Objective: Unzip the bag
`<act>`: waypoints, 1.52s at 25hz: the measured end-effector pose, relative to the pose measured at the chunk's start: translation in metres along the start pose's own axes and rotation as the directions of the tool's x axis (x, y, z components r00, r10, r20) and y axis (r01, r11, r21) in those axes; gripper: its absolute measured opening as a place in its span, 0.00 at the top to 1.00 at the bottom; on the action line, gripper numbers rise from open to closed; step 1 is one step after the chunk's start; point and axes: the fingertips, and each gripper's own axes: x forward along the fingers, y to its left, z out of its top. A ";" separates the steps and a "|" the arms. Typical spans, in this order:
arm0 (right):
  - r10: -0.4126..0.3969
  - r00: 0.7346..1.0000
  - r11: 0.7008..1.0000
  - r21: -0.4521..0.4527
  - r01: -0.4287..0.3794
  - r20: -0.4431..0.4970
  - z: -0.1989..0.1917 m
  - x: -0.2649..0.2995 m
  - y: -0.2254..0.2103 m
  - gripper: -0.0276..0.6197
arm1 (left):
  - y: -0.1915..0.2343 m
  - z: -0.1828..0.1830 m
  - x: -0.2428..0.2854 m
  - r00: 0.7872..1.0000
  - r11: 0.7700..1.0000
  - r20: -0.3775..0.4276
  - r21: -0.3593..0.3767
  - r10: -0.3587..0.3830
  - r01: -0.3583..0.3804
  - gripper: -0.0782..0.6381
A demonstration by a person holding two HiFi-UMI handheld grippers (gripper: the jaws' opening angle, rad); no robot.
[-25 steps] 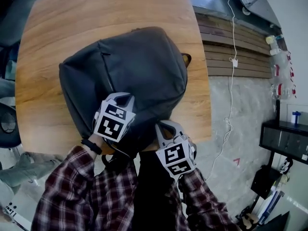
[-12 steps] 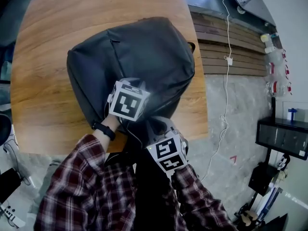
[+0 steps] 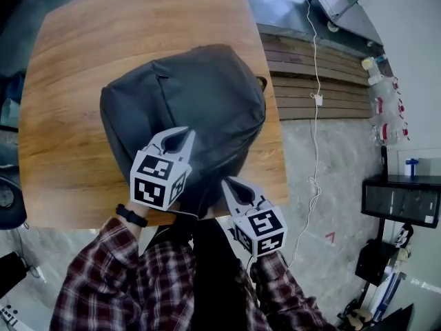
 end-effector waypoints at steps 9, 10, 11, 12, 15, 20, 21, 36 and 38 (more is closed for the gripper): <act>-0.011 0.964 0.991 -0.126 0.046 0.265 0.131 -0.049 0.008 0.94 | -0.034 0.105 -0.127 0.936 0.999 0.349 -0.023 0.040 -0.034 0.88; -0.006 0.957 0.989 -0.143 0.050 0.289 0.146 -0.054 0.011 0.94 | -0.035 0.117 -0.140 0.924 0.999 0.379 -0.025 0.051 -0.045 0.88; -0.001 0.950 0.986 -0.159 0.054 0.313 0.160 -0.059 0.015 0.94 | -0.035 0.128 -0.153 0.912 0.998 0.406 -0.025 0.061 -0.055 0.88; 0.005 0.941 0.983 -0.175 0.058 0.338 0.174 -0.065 0.019 0.94 | -0.036 0.139 -0.166 0.900 0.998 0.431 -0.023 0.068 -0.064 0.88; 0.030 0.914 0.974 -0.219 0.065 0.405 0.210 -0.081 0.033 0.94 | -0.036 0.167 -0.200 0.865 0.995 0.494 -0.011 0.090 -0.097 0.88; 0.078 0.881 0.961 -0.270 0.058 0.467 0.242 -0.098 0.058 0.94 | -0.038 0.183 -0.228 0.835 0.990 0.537 -0.006 0.119 -0.137 0.88; 0.084 0.878 0.960 -0.275 0.056 0.471 0.244 -0.099 0.061 0.94 | -0.040 0.183 -0.229 0.835 0.991 0.538 -0.006 0.118 -0.137 0.88; 0.095 0.888 0.958 -0.284 0.042 0.450 0.235 -0.092 0.062 0.94 | -0.047 0.180 -0.213 0.851 0.995 0.517 -0.013 0.096 -0.104 0.88; 0.092 0.889 0.958 -0.284 0.044 0.448 0.236 -0.091 0.061 0.94 | -0.047 0.181 -0.212 0.852 0.995 0.516 -0.016 0.094 -0.101 0.88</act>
